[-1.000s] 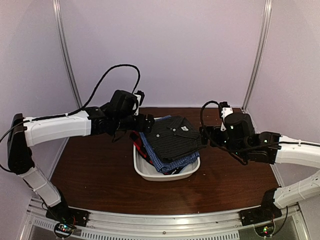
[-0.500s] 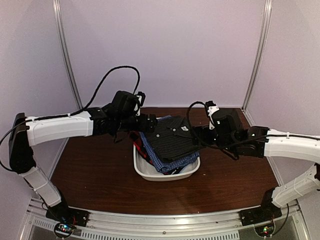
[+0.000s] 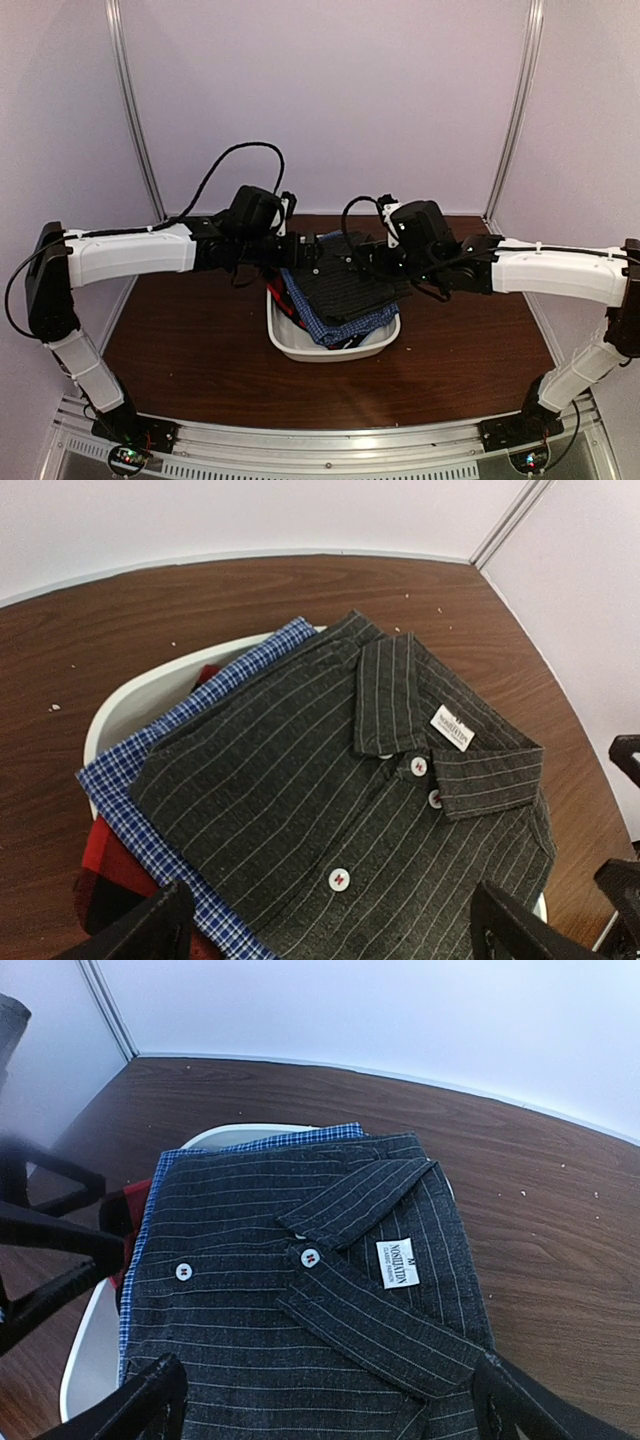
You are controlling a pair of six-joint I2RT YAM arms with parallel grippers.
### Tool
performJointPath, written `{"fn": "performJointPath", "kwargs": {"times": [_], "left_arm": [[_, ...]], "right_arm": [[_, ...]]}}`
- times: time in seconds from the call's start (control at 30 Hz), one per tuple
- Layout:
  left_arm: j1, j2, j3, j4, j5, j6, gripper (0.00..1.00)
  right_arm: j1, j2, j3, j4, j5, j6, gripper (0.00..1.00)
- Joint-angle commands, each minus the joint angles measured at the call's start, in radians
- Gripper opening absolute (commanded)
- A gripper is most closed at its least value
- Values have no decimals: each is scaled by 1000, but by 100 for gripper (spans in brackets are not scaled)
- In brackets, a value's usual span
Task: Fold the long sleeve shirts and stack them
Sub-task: Pick up the square-folded shirt from the bin.
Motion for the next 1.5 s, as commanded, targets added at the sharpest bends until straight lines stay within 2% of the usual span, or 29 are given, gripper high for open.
{"fn": "performJointPath", "kwargs": {"times": [0.0, 0.13, 0.4, 0.5, 0.57, 0.7, 0.9, 1.0, 1.2, 1.47], "left_arm": [[3, 81, 48, 6, 75, -25, 98], [-26, 160, 112, -21, 68, -11, 98], [-78, 316, 266, -164, -64, 16, 97], [-89, 351, 297, -196, -101, 20, 93], [-92, 364, 306, -207, -113, 22, 87], [-93, 376, 313, -215, -124, 27, 67], [-92, 372, 337, -222, -123, 44, 20], [-92, 351, 354, -225, -128, 54, 2], [-90, 224, 396, -267, -268, 62, 0], [-60, 52, 367, -270, -353, 62, 0]], "right_arm": [[-18, -27, -13, -8, 10, 2, 100], [-25, -59, -54, 1, 11, 15, 100], [-40, -111, -107, -2, 9, 31, 100], [-44, -124, -119, -6, 11, 34, 100], [-46, -132, -124, -9, 13, 37, 100], [-50, -140, -135, -11, 15, 38, 100], [-55, -141, -135, -18, 14, 39, 100], [-57, -146, -138, -21, 12, 40, 100], [-61, -160, -148, -16, -2, 49, 100], [-77, -179, -171, 1, -22, 61, 100]]}}
